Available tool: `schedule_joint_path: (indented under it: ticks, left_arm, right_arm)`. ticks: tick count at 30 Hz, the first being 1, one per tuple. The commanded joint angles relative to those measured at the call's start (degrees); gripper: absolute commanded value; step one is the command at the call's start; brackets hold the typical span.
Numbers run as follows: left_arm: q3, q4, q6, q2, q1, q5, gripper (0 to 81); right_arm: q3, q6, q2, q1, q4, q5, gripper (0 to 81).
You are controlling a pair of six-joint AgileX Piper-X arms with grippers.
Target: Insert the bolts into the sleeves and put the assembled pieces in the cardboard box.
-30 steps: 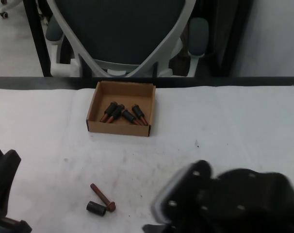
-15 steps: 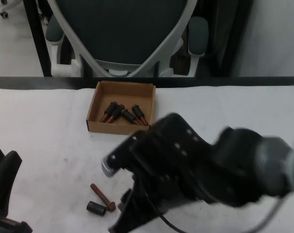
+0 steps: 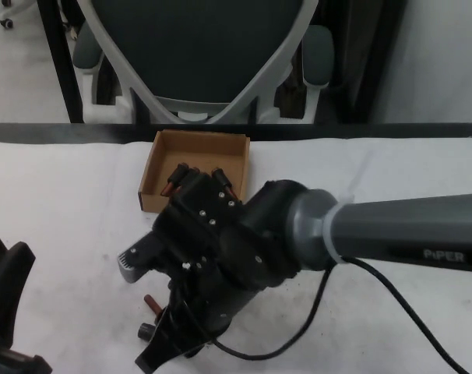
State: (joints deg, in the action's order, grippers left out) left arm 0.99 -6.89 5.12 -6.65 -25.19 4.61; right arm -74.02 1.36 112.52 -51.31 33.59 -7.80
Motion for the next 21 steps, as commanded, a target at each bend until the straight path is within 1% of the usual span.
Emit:
schedule_joint_path:
  ticks: [1,6,14,15,16,18,19,20,21]
  left_arm:
    - [-1.0,-0.2,0.1,0.4,0.0,0.0,26.6]
    - [-1.0,-0.2,0.1,0.4,0.0,0.0,26.6]
    - [-1.0,-0.2,0.1,0.4,0.0,0.0,26.6]
    - [-1.0,-0.1,0.1,0.4,0.0,0.0,26.6]
    - [-1.0,0.0,0.1,0.4,0.0,0.0,26.6]
    - [-1.0,0.2,0.1,0.4,0.0,0.0,26.6]
    - [-1.0,0.3,0.1,0.4,0.0,0.0,26.6]
    - [-1.0,0.3,0.1,0.4,0.0,0.0,26.6]
    - [-1.0,0.3,0.1,0.4,0.0,0.0,26.6]
  right_arm:
    - [-0.4,-0.8,1.8,0.3,0.2,1.5,31.2]
    - [-0.4,-1.8,2.9,0.3,-0.2,7.0,31.2]
    - [-0.4,-1.8,2.9,0.3,-4.8,8.2,31.2]
    - [-0.4,-1.8,2.9,0.3,-5.1,8.8,29.9]
    - [-0.4,-2.1,2.9,0.3,-5.2,9.2,26.0]
    - [-0.4,-4.0,2.9,0.3,-4.9,9.2,13.9]
    - [-0.4,-4.4,2.9,0.3,-4.7,9.2,5.6]
    - [-0.4,-4.4,2.9,0.3,-4.7,9.2,0.6]
    - [-0.4,-4.4,2.9,0.3,-4.5,9.3,0.3]
